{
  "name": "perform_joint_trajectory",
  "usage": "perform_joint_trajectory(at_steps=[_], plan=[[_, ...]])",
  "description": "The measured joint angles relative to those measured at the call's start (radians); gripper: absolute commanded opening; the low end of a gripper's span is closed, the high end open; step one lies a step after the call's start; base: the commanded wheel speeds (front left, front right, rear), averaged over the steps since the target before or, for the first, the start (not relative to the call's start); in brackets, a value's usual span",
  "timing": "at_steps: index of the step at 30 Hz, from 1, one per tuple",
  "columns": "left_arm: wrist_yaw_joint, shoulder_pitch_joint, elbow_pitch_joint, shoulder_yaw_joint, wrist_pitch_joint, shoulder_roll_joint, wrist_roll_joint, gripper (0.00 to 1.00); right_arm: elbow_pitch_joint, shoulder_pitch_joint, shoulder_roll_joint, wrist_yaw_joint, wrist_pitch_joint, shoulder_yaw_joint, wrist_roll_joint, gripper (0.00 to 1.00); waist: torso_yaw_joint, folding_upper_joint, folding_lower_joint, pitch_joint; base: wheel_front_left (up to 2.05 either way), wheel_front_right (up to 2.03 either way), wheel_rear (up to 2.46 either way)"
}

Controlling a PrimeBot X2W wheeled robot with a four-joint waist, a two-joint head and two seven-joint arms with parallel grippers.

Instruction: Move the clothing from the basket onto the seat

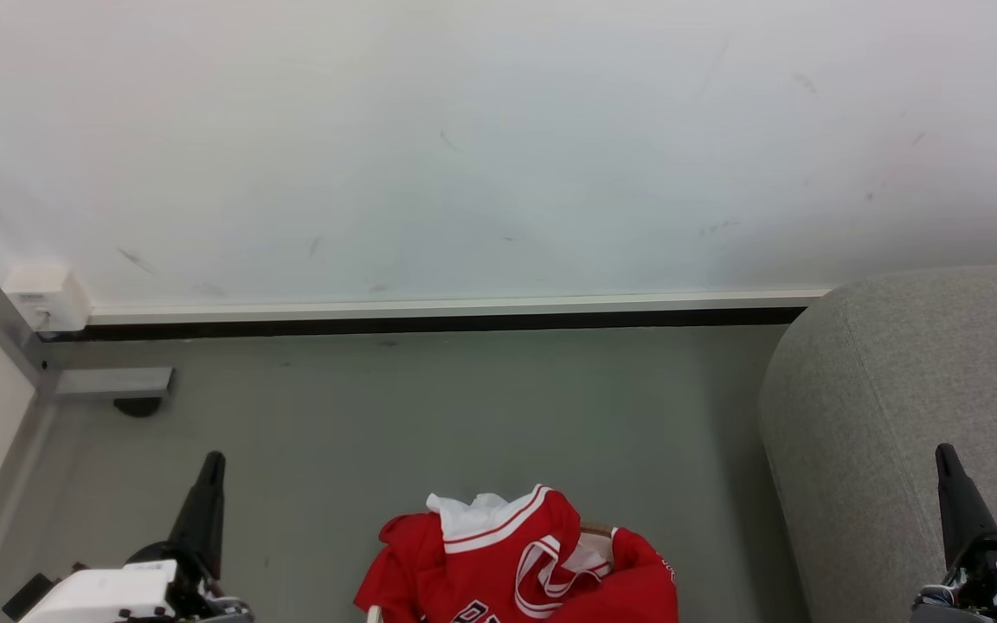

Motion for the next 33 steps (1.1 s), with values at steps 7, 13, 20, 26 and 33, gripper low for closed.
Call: perform_joint_trajectory(at_steps=[7,13,20,26,33], plan=[[0.000,0.000,0.000,0.000,0.000,0.000,0.000,0.00,-0.002,0.000,-0.005,0.000,-0.002,0.005,0.005,0.00,0.000,0.0000,0.0000,0.000,0.00,0.00,0.00],[0.000,0.000,0.000,0.000,0.000,0.000,0.000,0.00,-0.003,0.000,-0.007,0.000,-0.008,0.008,0.007,0.00,0.000,0.0000,0.0000,0.000,0.00,0.00,0.00],[0.000,0.000,0.000,0.000,0.000,0.000,0.000,0.00,-0.005,0.000,-0.011,0.000,-0.009,0.012,0.011,0.00,0.000,0.0000,0.0000,0.000,0.00,0.00,0.00],[0.000,0.000,0.000,0.000,0.000,0.000,0.000,0.00,-0.006,0.000,-0.013,0.000,-0.011,0.015,0.012,0.00,0.000,0.0000,0.0000,0.000,0.00,0.00,0.00],[0.000,0.000,-0.001,0.000,0.000,0.000,0.000,0.00,-0.007,0.000,-0.015,0.000,-0.016,0.017,0.014,0.00,0.000,0.0000,0.0000,0.000,0.00,0.00,0.00]])
